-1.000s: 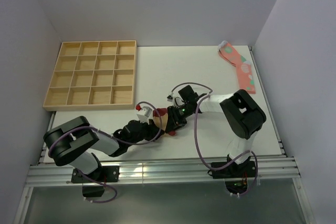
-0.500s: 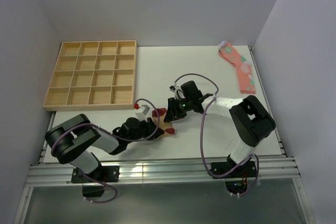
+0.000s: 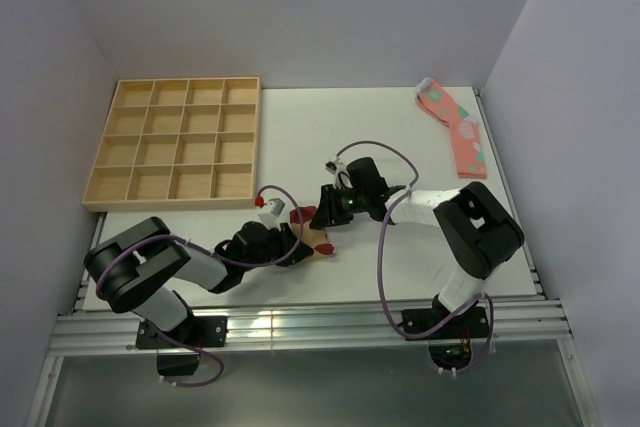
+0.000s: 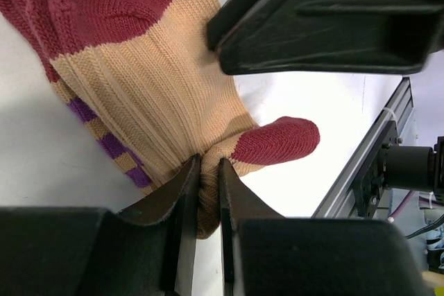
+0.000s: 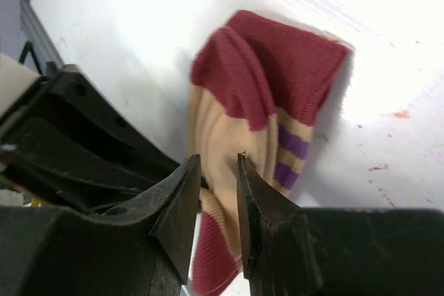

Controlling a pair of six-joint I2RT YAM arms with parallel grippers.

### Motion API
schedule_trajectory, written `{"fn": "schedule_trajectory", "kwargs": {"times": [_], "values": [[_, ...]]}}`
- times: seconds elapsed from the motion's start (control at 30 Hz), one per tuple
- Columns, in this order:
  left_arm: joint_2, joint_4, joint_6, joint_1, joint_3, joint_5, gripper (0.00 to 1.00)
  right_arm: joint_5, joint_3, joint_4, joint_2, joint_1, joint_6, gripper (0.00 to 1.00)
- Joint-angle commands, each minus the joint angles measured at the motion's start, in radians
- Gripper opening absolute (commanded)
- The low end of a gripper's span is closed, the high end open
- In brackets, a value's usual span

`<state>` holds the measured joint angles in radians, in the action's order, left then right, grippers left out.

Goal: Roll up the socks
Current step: Roll the sock at the center of the board.

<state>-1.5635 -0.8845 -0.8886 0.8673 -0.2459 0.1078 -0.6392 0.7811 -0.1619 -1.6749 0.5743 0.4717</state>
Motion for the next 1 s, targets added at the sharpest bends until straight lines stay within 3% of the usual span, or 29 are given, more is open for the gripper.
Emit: {"fn": "schedule_trajectory", "kwargs": {"times": [0.0, 0.47, 0.83, 0.97], "values": [[-0.015, 0.24, 0.014, 0.002, 0.014, 0.004, 0.0, 0.059, -0.028, -0.073, -0.014, 0.004, 0.019, 0.35], [0.028, 0.443, -0.021, 0.001, -0.041, 0.015, 0.0, 0.263, -0.108, -0.062, -0.034, 0.013, 0.041, 0.33], [-0.04, 0.495, -0.033, -0.004, -0.059, 0.069, 0.0, 0.348, -0.218, -0.155, 0.282, 0.013, 0.031, 0.39], [-0.036, 0.51, -0.033, -0.013, -0.064, 0.093, 0.0, 0.3, -0.299, -0.289, 0.357, 0.015, 0.03, 0.41]]}}
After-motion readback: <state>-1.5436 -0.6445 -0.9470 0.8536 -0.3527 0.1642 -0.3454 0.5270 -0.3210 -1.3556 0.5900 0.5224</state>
